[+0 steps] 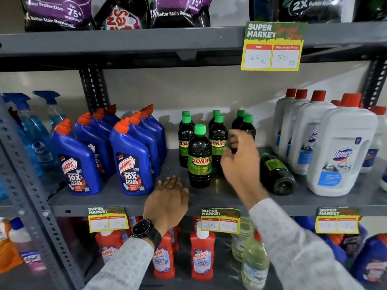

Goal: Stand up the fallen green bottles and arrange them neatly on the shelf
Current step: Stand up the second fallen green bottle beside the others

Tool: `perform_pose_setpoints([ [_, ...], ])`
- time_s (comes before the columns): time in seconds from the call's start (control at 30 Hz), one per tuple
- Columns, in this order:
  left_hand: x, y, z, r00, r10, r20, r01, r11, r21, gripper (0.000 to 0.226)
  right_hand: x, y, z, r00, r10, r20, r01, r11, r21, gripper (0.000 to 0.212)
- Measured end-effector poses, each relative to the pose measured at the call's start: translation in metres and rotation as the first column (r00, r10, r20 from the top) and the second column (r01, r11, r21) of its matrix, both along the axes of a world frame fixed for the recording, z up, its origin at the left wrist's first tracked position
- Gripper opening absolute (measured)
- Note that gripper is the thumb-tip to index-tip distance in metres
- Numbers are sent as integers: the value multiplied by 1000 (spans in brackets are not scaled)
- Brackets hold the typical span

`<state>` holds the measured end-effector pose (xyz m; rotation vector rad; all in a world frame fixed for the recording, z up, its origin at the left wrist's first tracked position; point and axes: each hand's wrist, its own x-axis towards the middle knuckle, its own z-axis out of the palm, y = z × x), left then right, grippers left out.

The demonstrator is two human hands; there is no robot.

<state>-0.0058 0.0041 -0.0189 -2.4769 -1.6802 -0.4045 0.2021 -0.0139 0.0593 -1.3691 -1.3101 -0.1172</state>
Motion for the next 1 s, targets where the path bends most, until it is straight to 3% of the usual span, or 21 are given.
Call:
perform_pose_setpoints([
  [0.07, 0, 1, -1, 1000, -13, -21, 13, 1000, 7, 64, 28, 2, 23, 972, -120, 201, 165, 961, -223, 35],
  [0.17, 0, 0, -1, 1000, 3, 19, -3, 1000, 13, 63, 56, 8, 33, 950, -53, 306, 252, 709, -659, 26],
  [0.23, 0, 0, -1, 1000, 3, 11, -4, 1000, 20, 62, 65, 14, 31, 986, 6, 165, 130, 590, -797, 34],
  [0.33, 1, -1, -1, 1000, 0, 21, -1, 1000, 20, 60, 68, 20, 28, 994, 1, -109, -96, 492, -865, 43],
  [0.43, 0, -4, 1, 1000, 3, 20, -3, 1000, 15, 61, 64, 20, 23, 983, -3, -185, -164, 454, -876, 48],
  [0.57, 2, -4, 2, 1000, 10, 24, -10, 1000, 2, 61, 62, 13, 18, 981, -14, -195, -157, 539, -828, 41],
  [0.73, 3, 1, 0, 999, 24, 22, -23, 999, -35, 63, 67, -1, 13, 955, 9, -295, -199, 757, -623, 32],
  [0.87, 2, 3, 0, 999, 11, 40, -9, 998, -55, 64, 64, -4, 17, 941, 31, -336, -170, 904, -393, 50],
  [1.0, 1, 0, -2, 1000, 18, 19, -19, 1000, 12, 60, 51, -10, 0, 975, 55, -216, -94, 980, -174, 60],
])
